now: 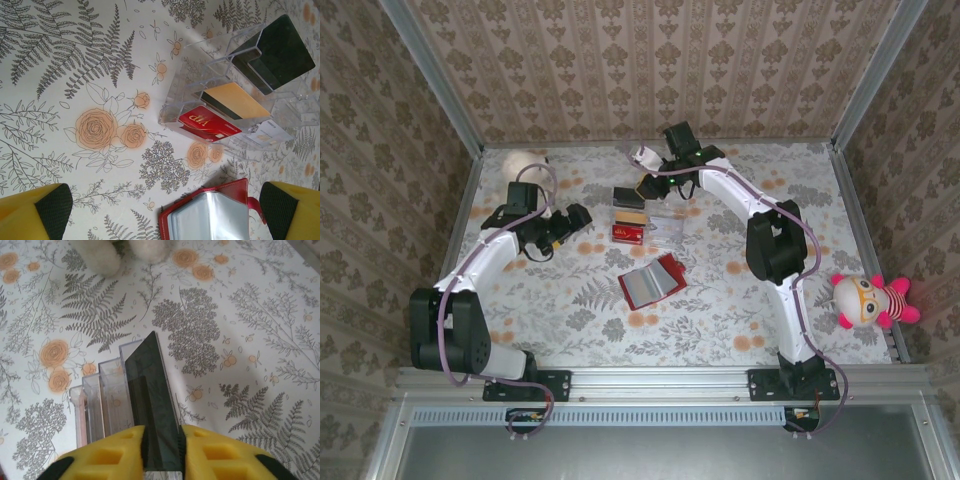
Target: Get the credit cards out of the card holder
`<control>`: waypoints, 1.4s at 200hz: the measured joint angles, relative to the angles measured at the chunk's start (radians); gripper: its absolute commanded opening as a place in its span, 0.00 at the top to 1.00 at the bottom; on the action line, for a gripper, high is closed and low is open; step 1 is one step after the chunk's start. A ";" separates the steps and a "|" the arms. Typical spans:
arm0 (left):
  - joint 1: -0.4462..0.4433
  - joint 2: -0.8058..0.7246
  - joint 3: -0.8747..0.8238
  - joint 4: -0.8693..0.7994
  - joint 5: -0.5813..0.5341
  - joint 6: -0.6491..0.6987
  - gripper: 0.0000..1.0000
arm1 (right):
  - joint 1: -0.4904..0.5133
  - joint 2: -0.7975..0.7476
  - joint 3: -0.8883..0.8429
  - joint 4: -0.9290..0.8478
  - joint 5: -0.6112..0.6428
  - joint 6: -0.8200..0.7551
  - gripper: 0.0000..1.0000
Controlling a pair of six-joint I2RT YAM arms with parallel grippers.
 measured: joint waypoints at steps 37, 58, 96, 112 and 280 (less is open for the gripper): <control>-0.031 -0.001 0.000 -0.020 -0.033 0.006 0.00 | 0.002 -0.089 -0.124 0.091 0.064 0.164 0.48; -0.078 -0.001 0.001 -0.042 -0.064 0.008 0.00 | 0.004 -0.198 -0.223 0.128 0.134 0.279 0.39; -0.195 -0.007 0.000 -0.053 -0.115 -0.052 0.02 | 0.006 -0.413 -0.350 0.108 0.274 0.500 0.35; -0.257 -0.020 0.000 -0.040 -0.134 -0.100 0.04 | 0.008 -0.496 -0.410 0.079 0.317 0.578 0.34; -0.552 0.027 -0.168 0.130 -0.210 -0.455 0.38 | 0.244 -0.705 -0.933 0.010 0.273 0.877 0.50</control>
